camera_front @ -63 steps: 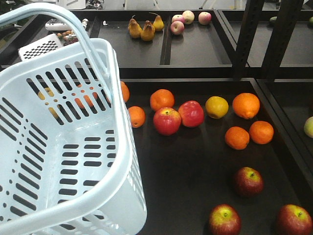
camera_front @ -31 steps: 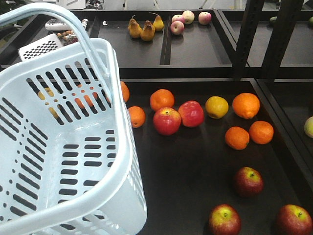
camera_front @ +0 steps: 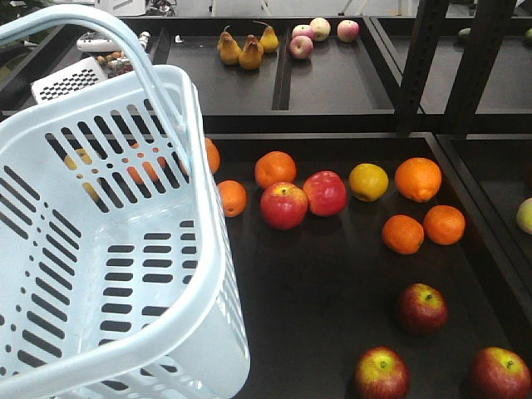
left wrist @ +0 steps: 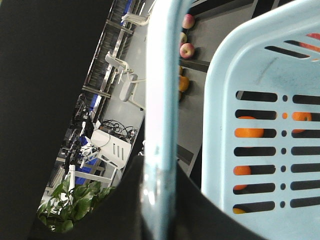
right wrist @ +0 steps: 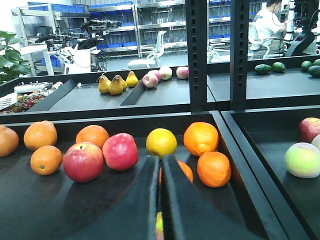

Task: Pick three apples into basket with both arms
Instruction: 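Drive the base up to the fruit table edge and stop, then lower the light-blue basket onto the fruit table with the left gripper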

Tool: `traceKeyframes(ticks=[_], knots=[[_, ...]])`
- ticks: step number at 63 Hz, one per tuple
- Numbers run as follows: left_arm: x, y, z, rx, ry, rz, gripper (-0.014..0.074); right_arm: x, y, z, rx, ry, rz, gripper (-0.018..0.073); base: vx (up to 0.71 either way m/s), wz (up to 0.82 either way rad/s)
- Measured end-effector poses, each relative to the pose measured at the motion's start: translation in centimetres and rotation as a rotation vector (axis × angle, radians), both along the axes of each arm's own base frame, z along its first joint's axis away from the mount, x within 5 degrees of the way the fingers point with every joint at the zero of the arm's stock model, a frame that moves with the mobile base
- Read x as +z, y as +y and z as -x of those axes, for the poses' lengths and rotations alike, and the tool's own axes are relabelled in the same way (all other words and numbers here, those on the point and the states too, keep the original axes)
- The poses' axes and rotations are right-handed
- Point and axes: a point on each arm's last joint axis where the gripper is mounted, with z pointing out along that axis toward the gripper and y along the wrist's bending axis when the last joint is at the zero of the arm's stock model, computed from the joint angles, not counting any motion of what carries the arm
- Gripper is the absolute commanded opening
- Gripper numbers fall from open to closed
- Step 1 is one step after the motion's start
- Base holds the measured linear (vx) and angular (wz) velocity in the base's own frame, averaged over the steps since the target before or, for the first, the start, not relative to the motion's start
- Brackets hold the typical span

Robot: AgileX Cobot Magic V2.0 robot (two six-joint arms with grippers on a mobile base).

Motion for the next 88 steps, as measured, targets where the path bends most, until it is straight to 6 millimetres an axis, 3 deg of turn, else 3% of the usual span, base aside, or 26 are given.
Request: traceKeyframes(ticks=[20,31,41,49,58,73,88], knots=[[0.0,-0.1,-0.1,-0.005,-0.004,0.001,-0.0006,0.0,0.0,0.0,0.0,0.0,0.0,-0.0009,0.0,0.0],[-1.2,-1.6,-1.5,-0.005,0.043,-0.046,-0.0006,0.0,0.0,0.0,0.0,0.0,0.0,-0.0009,0.0,0.0],[-4.5,-4.5,-4.1,-0.047,0.099,-0.135,-0.0006,0.0,0.0,0.0,0.0,0.0,0.0,-0.0009,0.0,0.0],[-8.4,-6.3,-6.1,-0.093,0.137,-0.171,-0.0006,0.0,0.0,0.0,0.0,0.0,0.0,-0.0009,0.0,0.0],[-12.4,-6.8,-8.5,-0.122,0.15,-0.166,-0.0006,0.0,0.0,0.0,0.0,0.0,0.0,-0.0009,0.0,0.0],[-16.4,-7.4,-11.7,-0.175,0.179,-0.187,-0.0006,0.0,0.0,0.0,0.0,0.0,0.0,-0.0009,0.0,0.0],[-20.2,-8.4,-13.7,-0.263,0.229,-0.255,-0.0007,0.0,0.0,0.0,0.0,0.0,0.0,-0.0009,0.0,0.0]])
